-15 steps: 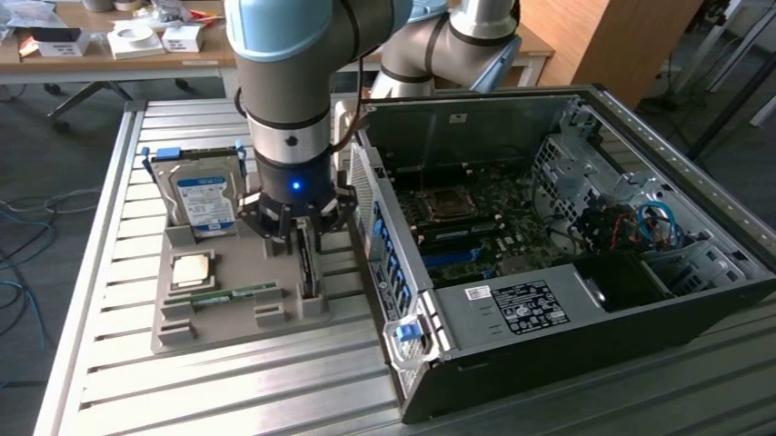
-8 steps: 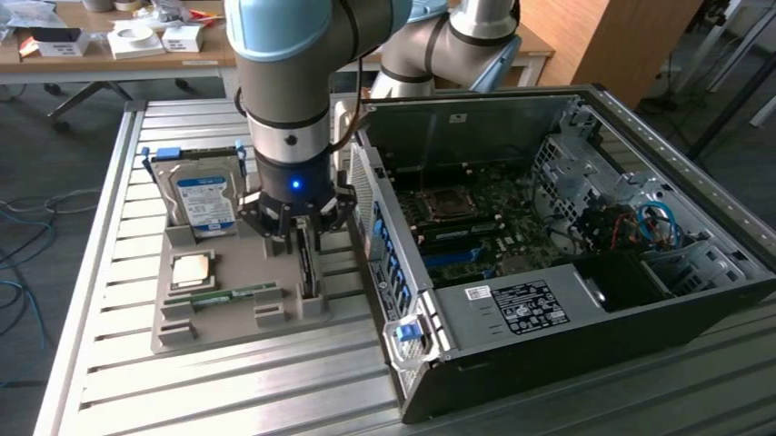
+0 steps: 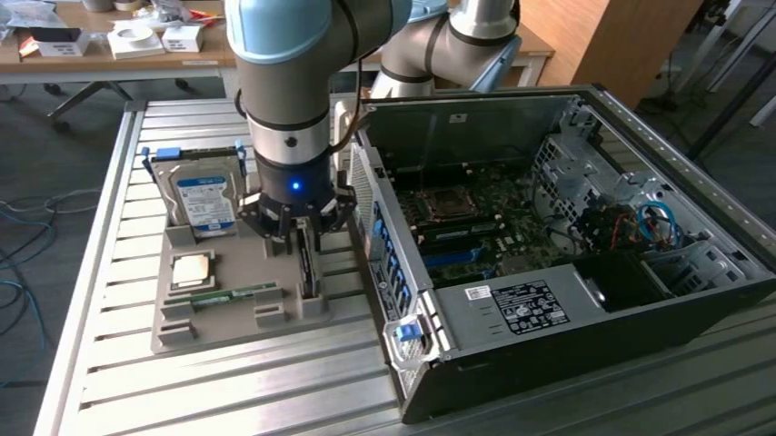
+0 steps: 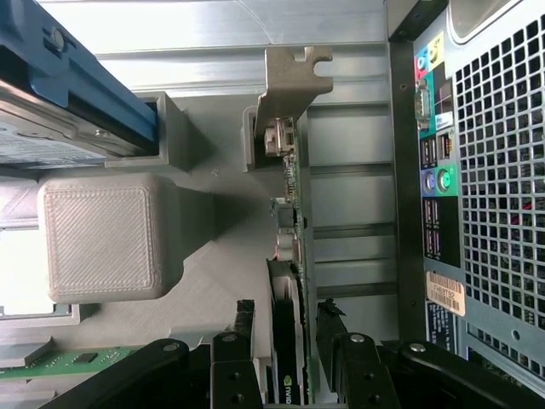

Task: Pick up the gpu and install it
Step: 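Pick up the gpu and move the gpu toward the slot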

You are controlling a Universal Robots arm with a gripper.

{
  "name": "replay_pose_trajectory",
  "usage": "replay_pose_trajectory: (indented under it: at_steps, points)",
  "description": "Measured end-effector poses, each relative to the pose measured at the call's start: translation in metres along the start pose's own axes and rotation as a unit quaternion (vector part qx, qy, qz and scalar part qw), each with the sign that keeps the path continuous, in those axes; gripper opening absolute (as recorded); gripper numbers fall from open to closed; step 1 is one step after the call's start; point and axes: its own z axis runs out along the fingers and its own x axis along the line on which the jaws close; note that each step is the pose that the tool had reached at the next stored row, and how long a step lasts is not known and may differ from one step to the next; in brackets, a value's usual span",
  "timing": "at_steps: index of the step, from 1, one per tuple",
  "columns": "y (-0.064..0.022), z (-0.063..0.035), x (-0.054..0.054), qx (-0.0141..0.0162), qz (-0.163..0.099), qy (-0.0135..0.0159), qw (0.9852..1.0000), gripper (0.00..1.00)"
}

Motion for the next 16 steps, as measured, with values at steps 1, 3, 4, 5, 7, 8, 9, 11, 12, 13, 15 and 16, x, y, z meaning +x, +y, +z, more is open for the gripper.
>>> replay_pose_trajectory:
  at_steps: [1, 3, 4, 5, 7, 8, 9, 11, 12, 13, 15, 16]
  points:
    - [0.0, 0.0, 0.0, 0.0, 0.0, 0.0, 1.0, 0.43]
    - [0.0, 0.0, 0.0, 0.0, 0.0, 0.0, 1.0, 0.43]
    - [0.0, 0.0005, 0.0, -0.0001, 0.0, -0.0001, 1.0, 0.43]
    - [0.0, 0.0012, 0.0, -0.0002, 0.0, -0.0002, 1.0, 0.43]
    - [-0.0001, 0.0013, 0.0, 0.0, 0.0, 0.0, 1.0, 0.43]
    - [-0.0001, 0.0013, 0.0, 0.0, 0.0, 0.0, 1.0, 0.43]
    - [0.0, 0.0013, 0.0, 0.0, 0.0, 0.0, 1.0, 0.43]
    - [-0.0001, 0.0013, 0.0, 0.0, 0.0, 0.0, 1.0, 0.43]
    - [0.0, 0.0014, -0.0003, -0.0001, 0.0, -0.0001, 1.0, 0.43]
    - [0.0, 0.0014, -0.0006, -0.0001, 0.0, -0.0001, 1.0, 0.43]
    - [0.0, 0.0012, -0.0008, 0.0, 0.0, 0.0, 1.0, 0.43]
    - [0.0, 0.0013, -0.0008, 0.0, 0.0, 0.0, 1.0, 0.43]
